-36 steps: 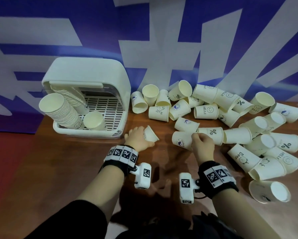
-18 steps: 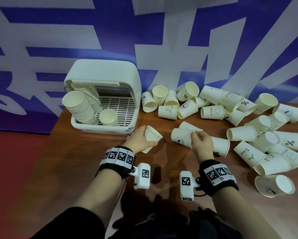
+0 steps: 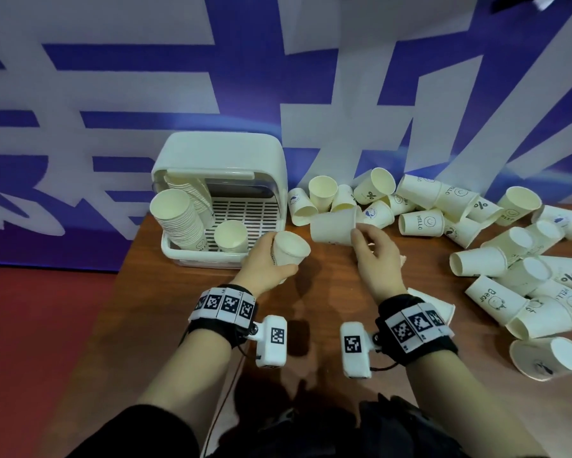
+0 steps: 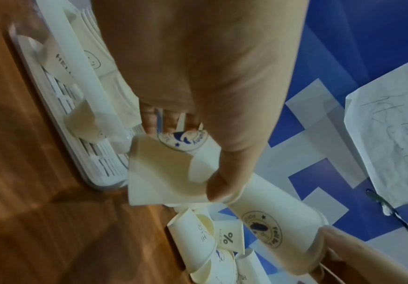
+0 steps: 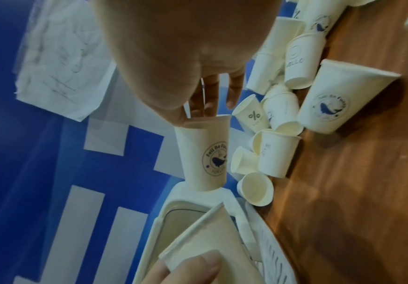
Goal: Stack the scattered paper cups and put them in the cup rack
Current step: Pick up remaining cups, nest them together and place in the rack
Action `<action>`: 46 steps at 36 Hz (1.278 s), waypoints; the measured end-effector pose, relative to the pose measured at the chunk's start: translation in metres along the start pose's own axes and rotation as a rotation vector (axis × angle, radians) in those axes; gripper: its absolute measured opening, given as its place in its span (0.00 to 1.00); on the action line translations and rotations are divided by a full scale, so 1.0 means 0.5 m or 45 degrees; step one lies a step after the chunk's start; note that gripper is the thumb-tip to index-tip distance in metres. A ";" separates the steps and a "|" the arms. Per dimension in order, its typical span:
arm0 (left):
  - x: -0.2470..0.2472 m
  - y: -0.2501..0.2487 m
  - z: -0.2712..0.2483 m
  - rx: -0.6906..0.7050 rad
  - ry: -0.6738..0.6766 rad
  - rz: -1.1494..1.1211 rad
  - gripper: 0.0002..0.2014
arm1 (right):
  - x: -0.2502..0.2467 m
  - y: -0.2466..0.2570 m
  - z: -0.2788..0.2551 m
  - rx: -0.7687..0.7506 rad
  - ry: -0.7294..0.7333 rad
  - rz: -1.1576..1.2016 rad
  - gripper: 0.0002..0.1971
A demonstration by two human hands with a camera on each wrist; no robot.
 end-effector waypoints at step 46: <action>-0.192 0.145 0.116 0.084 -0.437 -0.442 0.33 | 0.339 0.112 0.094 -0.799 0.468 -0.215 0.10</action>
Point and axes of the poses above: each hand's wrist, its own z-axis towards the middle knuckle, its own x-axis out of the palm, y = z × x, the point moved 8 cm from there along z, towards the middle knuckle, and after that the axes turned 8 degrees about -x, right-handed, at the moved point
